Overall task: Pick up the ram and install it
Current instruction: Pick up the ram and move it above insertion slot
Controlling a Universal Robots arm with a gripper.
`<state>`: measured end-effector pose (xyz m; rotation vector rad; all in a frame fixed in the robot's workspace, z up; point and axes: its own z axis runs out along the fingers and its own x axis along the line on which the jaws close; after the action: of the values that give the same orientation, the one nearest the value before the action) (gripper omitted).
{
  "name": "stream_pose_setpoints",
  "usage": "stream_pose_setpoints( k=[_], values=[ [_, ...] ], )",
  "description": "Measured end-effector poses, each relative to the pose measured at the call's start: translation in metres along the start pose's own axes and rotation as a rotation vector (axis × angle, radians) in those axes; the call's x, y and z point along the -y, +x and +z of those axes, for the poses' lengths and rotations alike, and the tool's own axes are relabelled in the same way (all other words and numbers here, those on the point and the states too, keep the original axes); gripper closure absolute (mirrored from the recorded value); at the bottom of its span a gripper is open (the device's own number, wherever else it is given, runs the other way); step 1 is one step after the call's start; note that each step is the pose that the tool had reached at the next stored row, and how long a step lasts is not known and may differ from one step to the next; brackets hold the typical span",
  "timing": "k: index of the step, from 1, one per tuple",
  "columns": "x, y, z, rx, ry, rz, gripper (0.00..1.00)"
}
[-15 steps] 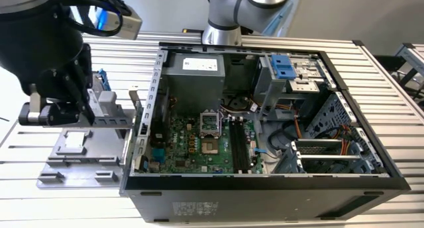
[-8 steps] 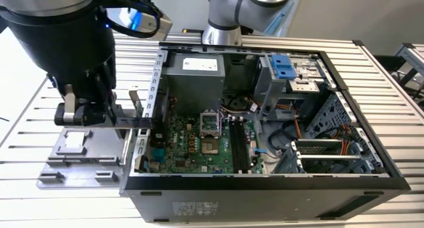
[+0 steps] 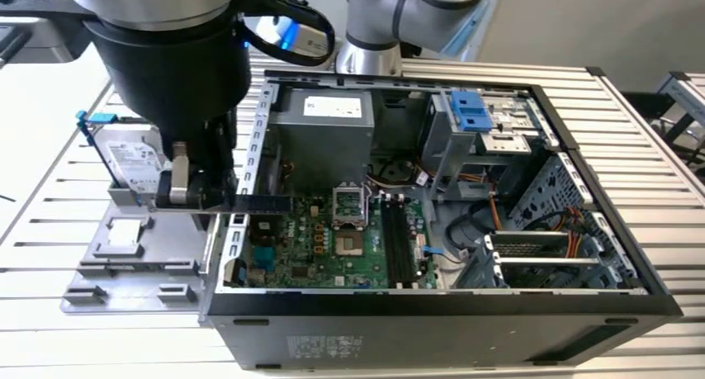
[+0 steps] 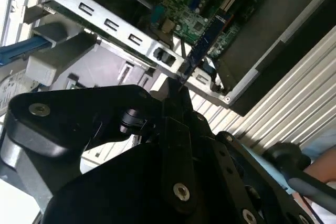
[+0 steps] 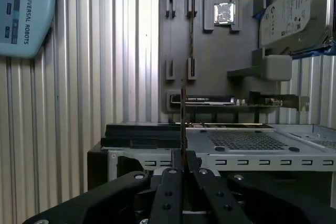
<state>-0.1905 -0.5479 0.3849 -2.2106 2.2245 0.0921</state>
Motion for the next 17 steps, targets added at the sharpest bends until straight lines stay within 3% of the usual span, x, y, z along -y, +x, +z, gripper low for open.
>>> stream_pose_setpoints(
  k=[3, 4, 6, 7, 17],
  values=[
    [0.0136, -0.0001, -0.0006, -0.0001, -0.0017, 0.0, 1.0],
    [0.0229, -0.0002, -0.0009, 0.0, -0.0028, 0.0, 1.0],
    [0.0317, -0.0003, -0.0012, 0.0, -0.0037, 0.0, 1.0],
    [0.041, -0.0003, -0.0016, -0.0001, -0.0047, 0.0, 1.0],
    [0.0858, -0.0006, -0.0033, -0.0001, -0.009, 0.0, 1.0]
  ],
)
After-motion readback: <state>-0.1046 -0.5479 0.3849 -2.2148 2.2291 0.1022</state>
